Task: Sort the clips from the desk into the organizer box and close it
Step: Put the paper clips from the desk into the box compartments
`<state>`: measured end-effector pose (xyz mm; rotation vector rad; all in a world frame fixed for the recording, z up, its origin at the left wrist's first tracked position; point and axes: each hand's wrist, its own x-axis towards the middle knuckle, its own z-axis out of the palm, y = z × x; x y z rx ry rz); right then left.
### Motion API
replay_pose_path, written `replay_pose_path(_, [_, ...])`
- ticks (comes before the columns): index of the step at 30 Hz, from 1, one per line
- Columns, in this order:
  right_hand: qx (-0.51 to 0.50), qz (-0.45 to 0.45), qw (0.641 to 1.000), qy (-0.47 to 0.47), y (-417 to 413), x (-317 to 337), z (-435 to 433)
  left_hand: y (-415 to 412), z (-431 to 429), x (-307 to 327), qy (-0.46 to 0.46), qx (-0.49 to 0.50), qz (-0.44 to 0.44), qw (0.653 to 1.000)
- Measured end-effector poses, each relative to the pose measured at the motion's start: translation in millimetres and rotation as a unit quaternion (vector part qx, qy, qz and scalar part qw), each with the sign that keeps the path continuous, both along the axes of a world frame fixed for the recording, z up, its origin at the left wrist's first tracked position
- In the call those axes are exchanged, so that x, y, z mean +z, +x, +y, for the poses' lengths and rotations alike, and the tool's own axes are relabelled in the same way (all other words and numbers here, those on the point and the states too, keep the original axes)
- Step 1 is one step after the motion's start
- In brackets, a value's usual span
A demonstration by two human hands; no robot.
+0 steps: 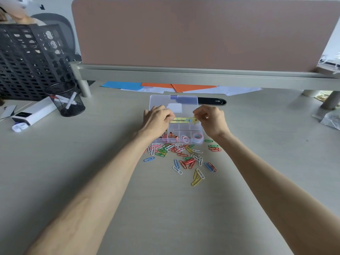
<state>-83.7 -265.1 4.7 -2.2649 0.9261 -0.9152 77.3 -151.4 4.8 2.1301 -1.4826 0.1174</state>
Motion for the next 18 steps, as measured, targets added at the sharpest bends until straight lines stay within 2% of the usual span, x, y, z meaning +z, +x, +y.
replay_pose_path(5, [0.014,0.02,1.0,-0.006,1.1,-2.4,-2.6,2.2,2.8,5.4,0.003,-0.022,-0.027,0.999])
replay_pose_path(14, [0.035,0.137,0.982,-0.126,-10.7,0.4,-0.5,0.7,3.1,6.4,0.026,-0.027,-0.058,0.998])
replay_pose_path(18, [0.018,0.139,0.981,-0.134,-16.1,-0.6,-0.6,-0.4,4.9,4.8,0.028,-0.026,-0.061,0.997])
